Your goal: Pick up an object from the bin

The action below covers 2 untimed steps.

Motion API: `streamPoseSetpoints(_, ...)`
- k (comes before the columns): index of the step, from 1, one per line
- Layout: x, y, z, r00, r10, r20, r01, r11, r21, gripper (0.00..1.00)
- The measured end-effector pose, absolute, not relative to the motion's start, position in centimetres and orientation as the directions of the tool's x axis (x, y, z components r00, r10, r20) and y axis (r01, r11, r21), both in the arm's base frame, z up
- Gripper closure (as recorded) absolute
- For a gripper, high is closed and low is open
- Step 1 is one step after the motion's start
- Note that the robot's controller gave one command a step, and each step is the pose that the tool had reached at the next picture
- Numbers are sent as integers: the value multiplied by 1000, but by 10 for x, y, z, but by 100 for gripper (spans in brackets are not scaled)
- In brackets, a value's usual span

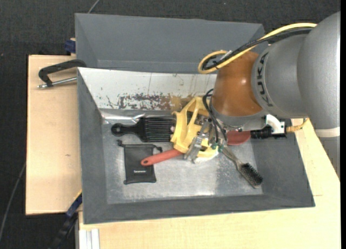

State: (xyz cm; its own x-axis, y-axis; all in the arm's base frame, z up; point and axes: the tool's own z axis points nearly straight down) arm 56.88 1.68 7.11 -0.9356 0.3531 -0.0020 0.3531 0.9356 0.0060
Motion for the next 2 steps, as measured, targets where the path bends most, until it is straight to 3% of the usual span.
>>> streamPoseSetpoints(2,568,17,73,-935,353,-1,353,935,6,100)
